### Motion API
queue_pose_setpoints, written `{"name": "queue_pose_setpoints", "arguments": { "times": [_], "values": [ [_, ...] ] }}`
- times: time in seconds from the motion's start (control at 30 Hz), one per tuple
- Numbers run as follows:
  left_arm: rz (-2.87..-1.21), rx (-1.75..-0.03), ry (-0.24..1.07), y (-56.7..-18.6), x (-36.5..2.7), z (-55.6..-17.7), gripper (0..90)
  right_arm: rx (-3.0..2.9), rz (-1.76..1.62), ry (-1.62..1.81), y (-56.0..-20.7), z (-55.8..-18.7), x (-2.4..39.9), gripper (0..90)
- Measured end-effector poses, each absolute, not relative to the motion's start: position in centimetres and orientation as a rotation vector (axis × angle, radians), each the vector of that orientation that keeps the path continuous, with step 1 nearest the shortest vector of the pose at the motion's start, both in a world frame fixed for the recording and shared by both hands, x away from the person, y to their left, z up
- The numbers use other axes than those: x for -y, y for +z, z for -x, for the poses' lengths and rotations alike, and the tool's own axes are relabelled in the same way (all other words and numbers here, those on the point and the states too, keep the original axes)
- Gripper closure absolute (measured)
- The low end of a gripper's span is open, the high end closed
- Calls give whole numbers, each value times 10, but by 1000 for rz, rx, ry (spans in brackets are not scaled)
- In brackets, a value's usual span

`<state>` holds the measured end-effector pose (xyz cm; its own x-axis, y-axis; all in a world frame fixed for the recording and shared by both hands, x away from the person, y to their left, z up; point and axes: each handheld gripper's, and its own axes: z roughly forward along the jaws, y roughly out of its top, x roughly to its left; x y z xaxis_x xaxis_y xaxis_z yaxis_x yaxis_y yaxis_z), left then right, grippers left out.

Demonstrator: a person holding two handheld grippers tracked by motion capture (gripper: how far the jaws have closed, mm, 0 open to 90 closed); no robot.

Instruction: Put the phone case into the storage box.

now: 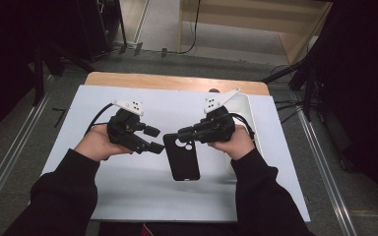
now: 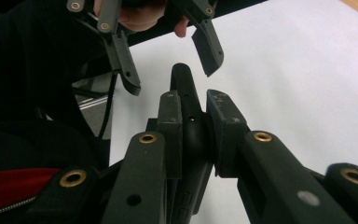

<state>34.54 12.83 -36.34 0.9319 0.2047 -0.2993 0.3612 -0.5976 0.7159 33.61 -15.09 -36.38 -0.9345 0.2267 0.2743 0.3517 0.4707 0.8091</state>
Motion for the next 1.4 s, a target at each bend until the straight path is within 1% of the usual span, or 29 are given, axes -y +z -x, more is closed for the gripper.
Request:
{"name": "queue_pose_setpoints", "arguments": {
  "times": [0.23, 0.3, 0.5, 0.53, 0.6, 0.63, 0.67, 0.7, 0.73, 0.77, 0.8, 0.87, 0.9, 0.93, 1.07, 1.13, 1.4],
  "values": [
    [-2245, -384, -265, -365, -123, -348, 337, 2583, 475, -1446, -366, -334, 145, 747],
    [-2249, -380, -274, -365, -123, -348, 364, 2579, 463, -1442, -366, -334, 143, 747],
    [-2252, -357, -278, -367, -118, -343, 383, 2575, 442, -1430, -369, -333, 138, 747],
    [-2260, -352, -279, -367, -118, -343, 405, 2578, 435, -1431, -370, -333, 137, 747],
    [-2261, -353, -287, -368, -117, -342, 413, 2573, 429, -1430, -370, -332, 137, 747],
    [-2276, -350, -293, -369, -116, -342, 453, 2578, 423, -1419, -370, -331, 135, 747],
    [-2276, -350, -293, -369, -116, -342, 457, 2578, 423, -1419, -370, -331, 135, 747],
    [-2277, -389, -322, -370, -114, -341, 498, 2578, 412, -1419, -371, -332, 134, 747],
    [-2277, -389, -322, -370, -114, -341, 507, 2578, 412, -1419, -371, -332, 134, 747],
    [-2279, -396, -329, -370, -114, -340, 546, 2575, 416, -1408, -372, -332, 133, 747],
    [-2278, -392, -329, -370, -114, -340, 562, 2572, 415, -1405, -372, -332, 133, 747],
    [-2281, -374, -339, -370, -114, -340, 622, 2566, 415, -1399, -373, -331, 132, 746],
    [-2285, -370, -336, -370, -114, -339, 622, 2566, 415, -1399, -373, -331, 132, 746],
    [-2291, -359, -340, -370, -114, -339, 655, 2566, 415, -1401, -373, -331, 132, 747],
    [-2311, -338, -312, -372, -112, -337, 707, 2561, 408, -1410, -374, -332, 133, 746],
    [-2311, -297, -291, -374, -112, -337, 758, 2565, 407, -1404, -374, -332, 133, 747],
    [-2317, -313, -319, -375, -111, -337, 787, 2560, 403, -1387, -376, -333, 133, 747]
  ]
}}
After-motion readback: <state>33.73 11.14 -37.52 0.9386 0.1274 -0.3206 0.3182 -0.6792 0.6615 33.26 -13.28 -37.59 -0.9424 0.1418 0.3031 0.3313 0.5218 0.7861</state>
